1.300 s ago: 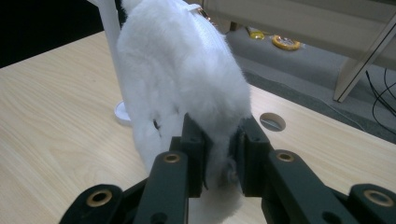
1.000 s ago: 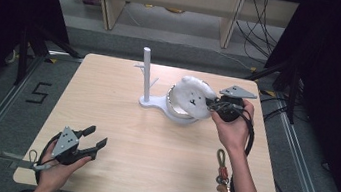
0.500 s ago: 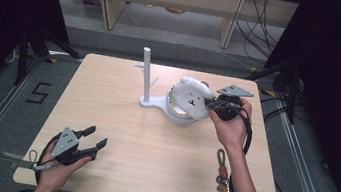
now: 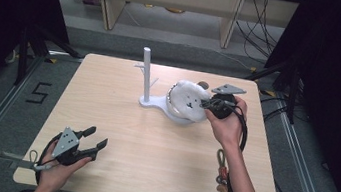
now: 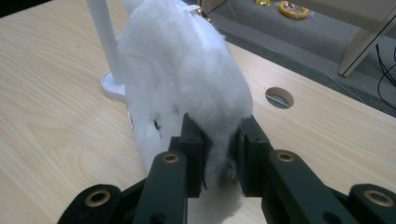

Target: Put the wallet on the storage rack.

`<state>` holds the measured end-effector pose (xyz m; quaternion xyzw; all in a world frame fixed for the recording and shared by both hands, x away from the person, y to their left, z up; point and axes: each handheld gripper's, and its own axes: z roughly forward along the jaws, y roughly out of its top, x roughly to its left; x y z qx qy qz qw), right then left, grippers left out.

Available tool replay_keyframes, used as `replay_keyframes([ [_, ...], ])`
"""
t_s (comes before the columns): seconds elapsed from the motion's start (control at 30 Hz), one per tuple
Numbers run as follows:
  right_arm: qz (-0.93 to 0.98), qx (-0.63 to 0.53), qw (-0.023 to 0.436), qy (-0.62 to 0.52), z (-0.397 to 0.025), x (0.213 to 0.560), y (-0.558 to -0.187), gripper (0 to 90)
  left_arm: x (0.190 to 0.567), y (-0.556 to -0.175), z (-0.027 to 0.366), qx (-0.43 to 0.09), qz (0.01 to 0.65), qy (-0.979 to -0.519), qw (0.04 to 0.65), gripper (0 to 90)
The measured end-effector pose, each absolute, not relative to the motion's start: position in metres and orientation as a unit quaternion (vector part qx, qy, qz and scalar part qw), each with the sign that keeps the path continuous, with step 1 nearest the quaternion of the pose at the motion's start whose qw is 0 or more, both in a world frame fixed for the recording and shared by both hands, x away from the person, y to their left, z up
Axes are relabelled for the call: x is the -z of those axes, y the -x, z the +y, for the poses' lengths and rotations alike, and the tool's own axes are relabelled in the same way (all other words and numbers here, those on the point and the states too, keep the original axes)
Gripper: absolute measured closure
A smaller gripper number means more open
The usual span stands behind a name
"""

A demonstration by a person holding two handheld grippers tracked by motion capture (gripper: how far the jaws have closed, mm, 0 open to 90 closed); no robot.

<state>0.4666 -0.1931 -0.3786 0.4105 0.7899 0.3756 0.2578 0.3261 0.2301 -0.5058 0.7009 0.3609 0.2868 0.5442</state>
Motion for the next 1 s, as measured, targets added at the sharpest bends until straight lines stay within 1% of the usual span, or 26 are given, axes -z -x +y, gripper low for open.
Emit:
replay_keyframes([
  [0.07,0.793,-0.371,0.261,-0.407,-0.193,0.379,-0.468,76.2,0.506,-0.326,0.230,-0.287,0.361,-0.701,0.544,37.6],
  [0.1,0.795,-0.362,0.249,-0.419,-0.190,0.379,-0.468,76.2,0.506,-0.326,0.230,-0.286,0.361,-0.701,0.544,37.6],
  [0.23,0.802,-0.349,0.255,-0.413,-0.188,0.380,-0.475,76.0,0.506,-0.326,0.230,-0.286,0.360,-0.702,0.544,37.6],
  [0.3,0.803,-0.338,0.245,-0.426,-0.185,0.378,-0.477,76.0,0.506,-0.326,0.230,-0.286,0.360,-0.702,0.544,37.6],
  [0.33,0.807,-0.328,0.255,-0.420,-0.183,0.378,-0.482,75.9,0.506,-0.326,0.230,-0.285,0.360,-0.702,0.543,37.6],
  [0.43,0.808,-0.317,0.253,-0.426,-0.180,0.377,-0.485,75.8,0.507,-0.326,0.230,-0.285,0.360,-0.702,0.544,37.6],
  [0.57,0.814,-0.297,0.263,-0.424,-0.173,0.376,-0.494,75.5,0.507,-0.326,0.230,-0.284,0.361,-0.703,0.543,37.6],
  [0.6,0.818,-0.291,0.271,-0.417,-0.170,0.376,-0.499,75.4,0.507,-0.326,0.230,-0.284,0.361,-0.703,0.543,37.6],
  [0.7,0.819,-0.286,0.268,-0.418,-0.165,0.375,-0.502,75.3,0.507,-0.326,0.229,-0.283,0.360,-0.703,0.543,37.6],
  [0.8,0.828,-0.271,0.278,-0.406,-0.159,0.375,-0.509,75.0,0.507,-0.326,0.230,-0.283,0.360,-0.704,0.543,37.6],
  [0.83,0.830,-0.266,0.274,-0.407,-0.156,0.375,-0.510,75.0,0.507,-0.326,0.230,-0.283,0.360,-0.704,0.543,37.6],
  [1.0,0.835,-0.243,0.291,-0.400,-0.148,0.378,-0.515,74.3,0.508,-0.326,0.230,-0.282,0.360,-0.702,0.546,37.5],
])
